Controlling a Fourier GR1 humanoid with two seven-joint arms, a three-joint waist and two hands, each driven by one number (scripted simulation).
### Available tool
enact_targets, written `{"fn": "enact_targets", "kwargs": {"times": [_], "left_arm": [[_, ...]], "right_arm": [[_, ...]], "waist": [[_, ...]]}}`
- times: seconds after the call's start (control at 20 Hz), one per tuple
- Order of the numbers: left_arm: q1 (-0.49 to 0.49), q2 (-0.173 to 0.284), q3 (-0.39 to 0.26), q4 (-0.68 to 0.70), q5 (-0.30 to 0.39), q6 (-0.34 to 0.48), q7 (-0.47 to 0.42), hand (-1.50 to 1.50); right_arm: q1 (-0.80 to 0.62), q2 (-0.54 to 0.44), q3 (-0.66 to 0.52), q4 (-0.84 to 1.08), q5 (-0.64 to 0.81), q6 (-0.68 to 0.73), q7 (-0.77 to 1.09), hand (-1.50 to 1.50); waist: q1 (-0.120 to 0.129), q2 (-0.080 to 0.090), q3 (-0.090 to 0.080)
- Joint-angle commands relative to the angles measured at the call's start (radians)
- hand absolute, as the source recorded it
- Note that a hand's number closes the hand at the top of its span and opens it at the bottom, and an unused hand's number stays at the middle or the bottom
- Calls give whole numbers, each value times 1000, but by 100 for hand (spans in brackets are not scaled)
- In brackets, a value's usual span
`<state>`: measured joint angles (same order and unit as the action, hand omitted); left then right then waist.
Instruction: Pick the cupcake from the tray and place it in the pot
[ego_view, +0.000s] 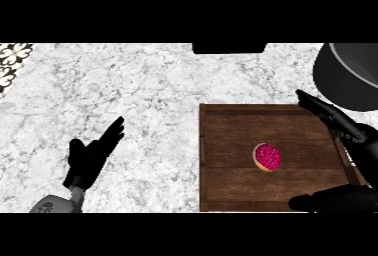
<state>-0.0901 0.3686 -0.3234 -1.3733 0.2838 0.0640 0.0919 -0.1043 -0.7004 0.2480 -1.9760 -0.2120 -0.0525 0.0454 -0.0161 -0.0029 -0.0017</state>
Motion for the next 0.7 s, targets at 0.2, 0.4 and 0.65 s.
{"fn": "enact_targets", "kwargs": {"times": [0.2, 0.4, 0.65], "left_arm": [[11, -40, -10, -19, -35, -5, 11, 0], [-29, -24, 27, -6, -20, -25, 26, 0], [-27, -52, 30, 20, -43, -34, 13, 0]], "right_arm": [[-92, 4, 14, 67, -85, 91, 299, -150], [-134, -3, 122, 115, -60, 193, 368, -150], [-208, 34, 162, 302, 12, 326, 338, -150]], "waist": [[26, 4, 1], [33, 5, 1], [30, 5, 2]]}}
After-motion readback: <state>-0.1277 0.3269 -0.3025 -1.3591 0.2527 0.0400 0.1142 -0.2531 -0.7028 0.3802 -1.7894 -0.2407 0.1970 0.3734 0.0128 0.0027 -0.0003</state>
